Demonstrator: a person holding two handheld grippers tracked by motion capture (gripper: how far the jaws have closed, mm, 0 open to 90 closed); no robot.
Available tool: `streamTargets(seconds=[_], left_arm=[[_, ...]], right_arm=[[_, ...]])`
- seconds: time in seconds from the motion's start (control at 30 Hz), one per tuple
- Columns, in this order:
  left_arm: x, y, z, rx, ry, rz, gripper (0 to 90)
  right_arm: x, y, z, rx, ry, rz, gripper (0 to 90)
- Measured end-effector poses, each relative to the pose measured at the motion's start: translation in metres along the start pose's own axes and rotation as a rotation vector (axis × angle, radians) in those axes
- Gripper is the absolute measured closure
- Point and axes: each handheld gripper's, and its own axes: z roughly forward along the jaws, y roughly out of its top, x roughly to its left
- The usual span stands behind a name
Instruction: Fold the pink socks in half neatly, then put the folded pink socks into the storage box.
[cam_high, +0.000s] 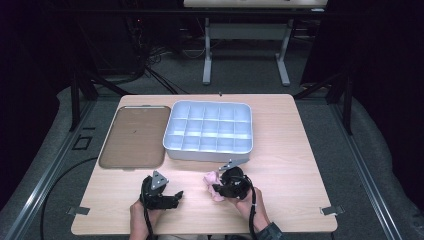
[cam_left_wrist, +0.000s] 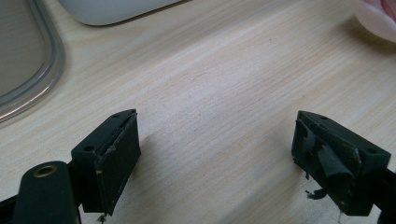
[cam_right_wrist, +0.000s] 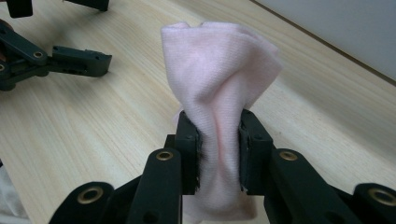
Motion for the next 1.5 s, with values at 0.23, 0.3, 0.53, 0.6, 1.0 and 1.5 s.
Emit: streamTargets(seconds=[0.23,0.3,0.53,0.6,1.0,1.5], left_arm=[[0.000,0.000,0.000,0.000,0.004,-0.003,14.8],[0.000,0.000,0.000,0.000,0.005,-0.002,14.9],[0.000,0.000,0.000,0.000,0.007,-0.004,14.8],[0.000,0.000,0.000,0.000,0.007,-0.004,14.8],[0.000,0.000,0.000,-0.001,0.007,-0.005,14.8],[0.000,0.000,0.000,-0.001,0.008,-0.004,14.8]], right_arm=[[-0.006,-0.005,-0.005,-0.012,-0.020,0.017,73.4],[-0.008,-0.006,-0.007,-0.017,-0.025,0.019,73.4],[-0.017,-0.009,-0.012,-0.017,-0.040,0.032,73.3],[-0.020,-0.010,-0.015,-0.022,-0.044,0.039,73.3],[-0.033,-0.012,-0.035,-0.066,-0.080,0.067,73.2],[-0.043,-0.001,-0.066,-0.162,-0.097,0.078,72.9]])
